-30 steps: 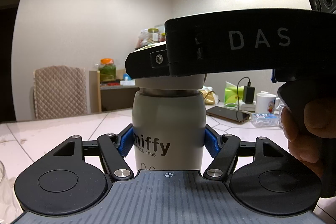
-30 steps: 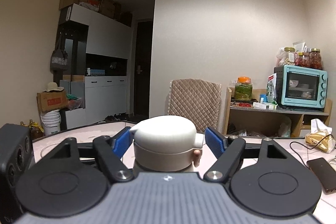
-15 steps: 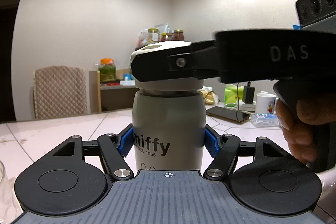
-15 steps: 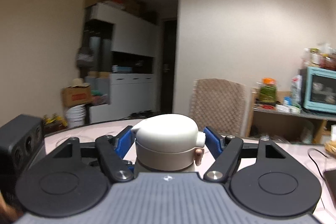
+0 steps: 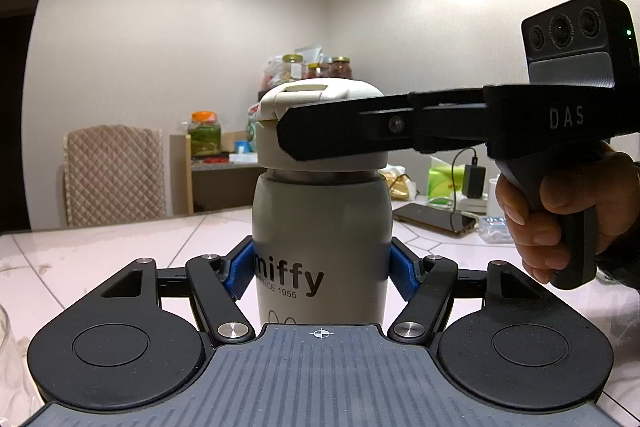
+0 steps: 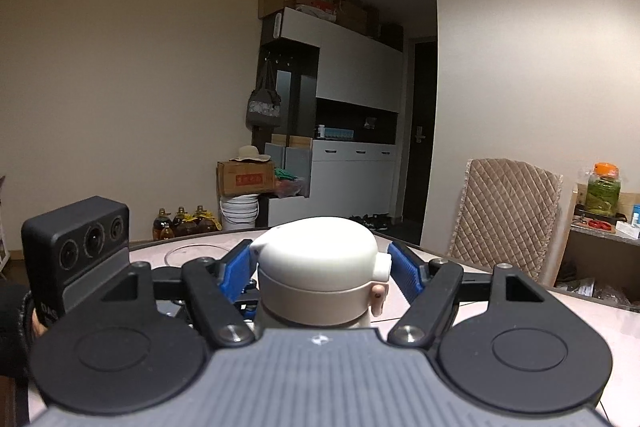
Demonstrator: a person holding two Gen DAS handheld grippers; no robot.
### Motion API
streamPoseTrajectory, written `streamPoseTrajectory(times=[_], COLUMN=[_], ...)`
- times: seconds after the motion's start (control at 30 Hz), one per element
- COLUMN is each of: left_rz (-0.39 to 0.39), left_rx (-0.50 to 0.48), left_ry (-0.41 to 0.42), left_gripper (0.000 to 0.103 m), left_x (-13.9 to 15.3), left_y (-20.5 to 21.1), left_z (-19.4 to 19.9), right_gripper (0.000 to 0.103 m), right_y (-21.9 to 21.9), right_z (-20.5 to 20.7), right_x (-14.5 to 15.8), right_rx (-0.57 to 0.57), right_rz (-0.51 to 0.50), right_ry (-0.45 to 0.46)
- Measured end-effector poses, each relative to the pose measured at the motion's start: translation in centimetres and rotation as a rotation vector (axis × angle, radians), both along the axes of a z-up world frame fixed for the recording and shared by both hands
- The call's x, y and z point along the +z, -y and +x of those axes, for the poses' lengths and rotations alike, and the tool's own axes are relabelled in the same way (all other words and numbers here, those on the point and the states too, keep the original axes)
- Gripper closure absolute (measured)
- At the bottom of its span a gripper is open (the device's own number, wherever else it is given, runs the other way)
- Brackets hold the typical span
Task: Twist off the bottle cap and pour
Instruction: 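Rotate the right tool back, regrip the cap, and twist it again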
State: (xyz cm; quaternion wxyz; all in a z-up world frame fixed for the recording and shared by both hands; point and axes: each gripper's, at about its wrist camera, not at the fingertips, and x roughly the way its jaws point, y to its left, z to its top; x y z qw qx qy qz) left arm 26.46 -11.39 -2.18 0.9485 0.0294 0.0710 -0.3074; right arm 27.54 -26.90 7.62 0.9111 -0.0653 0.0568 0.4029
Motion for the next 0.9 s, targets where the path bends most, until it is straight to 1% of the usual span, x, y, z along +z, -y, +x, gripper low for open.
streamPoseTrajectory(times=[0.03, 0.1, 0.2, 0.33, 0.37, 0.43, 0.5, 0.6, 0.73, 0.8, 0.9], left_rz=[0.000, -0.001, -0.001, 0.000, -0.001, -0.002, -0.002, -0.002, -0.004, -0.004, -0.004], left_rx=[0.000, 0.000, -0.002, -0.002, -0.002, -0.001, 0.000, 0.000, 0.001, 0.000, 0.002], left_ry=[0.000, 0.000, 0.001, 0.001, 0.001, 0.002, 0.002, 0.002, 0.001, 0.001, 0.000], left_gripper=[0.031, 0.031, 0.031, 0.031, 0.031, 0.031, 0.031, 0.031, 0.031, 0.031, 0.031], left_x=[-0.1, 0.0, 0.0, 0.2, 0.2, -0.2, -0.3, -0.2, -0.5, -0.7, -0.6], left_y=[-0.2, 0.2, 0.1, 0.1, 0.2, -0.1, -0.1, 0.4, -0.1, -0.2, 0.1], left_z=[0.0, -0.2, 0.0, -0.5, -0.7, -1.2, -1.6, -2.0, -1.2, -0.4, -0.4], right_gripper=[0.027, 0.018, 0.013, 0.013, 0.013, 0.013, 0.013, 0.014, 0.015, 0.018, 0.020], right_y=[0.0, -0.2, -0.3, -1.7, -1.8, -2.7, -3.2, -4.0, -4.3, -4.5, -4.8], right_z=[-0.1, -0.6, -1.5, -3.2, -3.3, -4.0, -4.0, -3.6, -3.0, -2.8, -2.8], right_x=[0.1, 0.2, 0.5, 0.6, 0.5, 0.3, 0.1, -0.1, -0.6, -0.7, -1.0], right_rx=[-0.010, -0.051, -0.099, -0.229, -0.242, -0.312, -0.346, -0.380, -0.406, -0.423, -0.445], right_rz=[0.002, 0.017, 0.056, 0.053, 0.051, 0.044, 0.048, 0.049, 0.051, 0.056, 0.048], right_ry=[-0.002, -0.004, -0.009, 0.030, 0.037, 0.066, 0.062, 0.047, 0.031, 0.024, 0.029])
